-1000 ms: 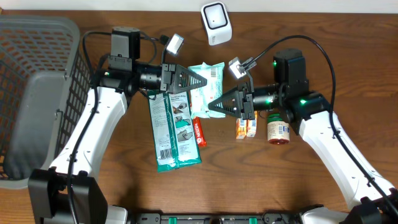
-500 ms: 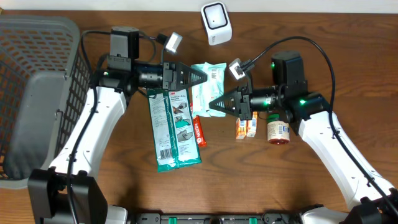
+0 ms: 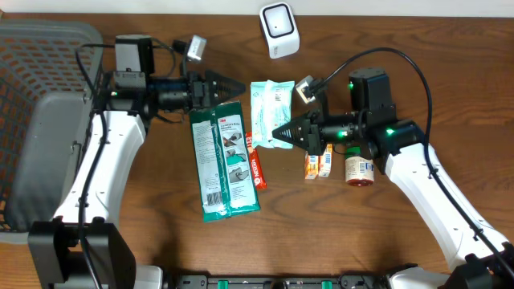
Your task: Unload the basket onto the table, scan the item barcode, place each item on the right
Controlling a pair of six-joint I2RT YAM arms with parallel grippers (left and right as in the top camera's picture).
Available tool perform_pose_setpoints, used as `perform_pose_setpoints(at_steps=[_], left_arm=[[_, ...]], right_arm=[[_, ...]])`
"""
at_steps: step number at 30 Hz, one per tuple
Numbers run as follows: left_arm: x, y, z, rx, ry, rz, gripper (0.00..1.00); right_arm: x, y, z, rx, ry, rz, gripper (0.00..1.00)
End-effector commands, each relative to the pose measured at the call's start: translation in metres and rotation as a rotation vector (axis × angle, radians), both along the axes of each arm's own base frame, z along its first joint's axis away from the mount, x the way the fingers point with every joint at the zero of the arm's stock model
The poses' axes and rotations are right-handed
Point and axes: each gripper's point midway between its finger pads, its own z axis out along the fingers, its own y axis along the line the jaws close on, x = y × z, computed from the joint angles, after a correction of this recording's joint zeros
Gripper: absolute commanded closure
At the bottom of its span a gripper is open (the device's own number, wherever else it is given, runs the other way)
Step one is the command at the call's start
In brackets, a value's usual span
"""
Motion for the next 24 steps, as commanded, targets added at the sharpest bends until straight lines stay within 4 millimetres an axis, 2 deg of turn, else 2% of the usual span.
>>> perform_pose_setpoints(at_steps=[1, 6, 13, 16, 17, 19, 20, 21, 22, 24], left_arm=[[-0.009, -0.012, 0.003, -0.022, 0.000, -0.053, 0.27], [-0.018, -0.025, 0.006, -0.036, -0.004, -0.104, 0.27], [-0.022, -0.036, 0.010, -0.042, -0.036, -0.135, 0.28], [-0.021, -0.036, 0.010, -0.044, -0.036, -0.135, 0.34], [-0.021, -0.036, 0.010, -0.044, -0.036, -0.135, 0.43], [-0.021, -0.036, 0.010, -0.044, -0.036, -0.135, 0.68], [-0.021, -0.036, 0.010, -0.044, -0.036, -0.135, 0.76], [-0.021, -0.036, 0.010, -0.044, -0.036, -0.135, 0.80], [-0.021, -0.036, 0.010, -0.044, -0.036, -0.135, 0.87], [-0.021, -0.036, 0.011, -0.045, -0.039, -0.135, 0.92]], right_arm=[[0.000, 0.007, 0.021, 0.053, -0.035, 0.033, 0.99], [-0.004, 0.013, 0.040, 0.137, -0.013, 0.075, 0.99], [-0.018, 0.024, 0.035, 0.124, 0.023, 0.110, 0.99], [-0.020, 0.027, 0.031, 0.109, 0.031, 0.112, 0.99], [-0.019, 0.027, 0.029, 0.096, 0.034, 0.099, 0.99], [-0.016, 0.027, 0.025, 0.078, 0.034, 0.078, 0.99], [-0.016, 0.027, 0.025, 0.075, 0.036, 0.075, 0.99], [-0.015, 0.026, 0.024, 0.073, 0.034, 0.072, 0.94], [-0.015, 0.026, 0.025, 0.073, 0.033, 0.072, 0.83], [-0.014, 0.026, 0.024, 0.071, 0.027, 0.067, 0.57]])
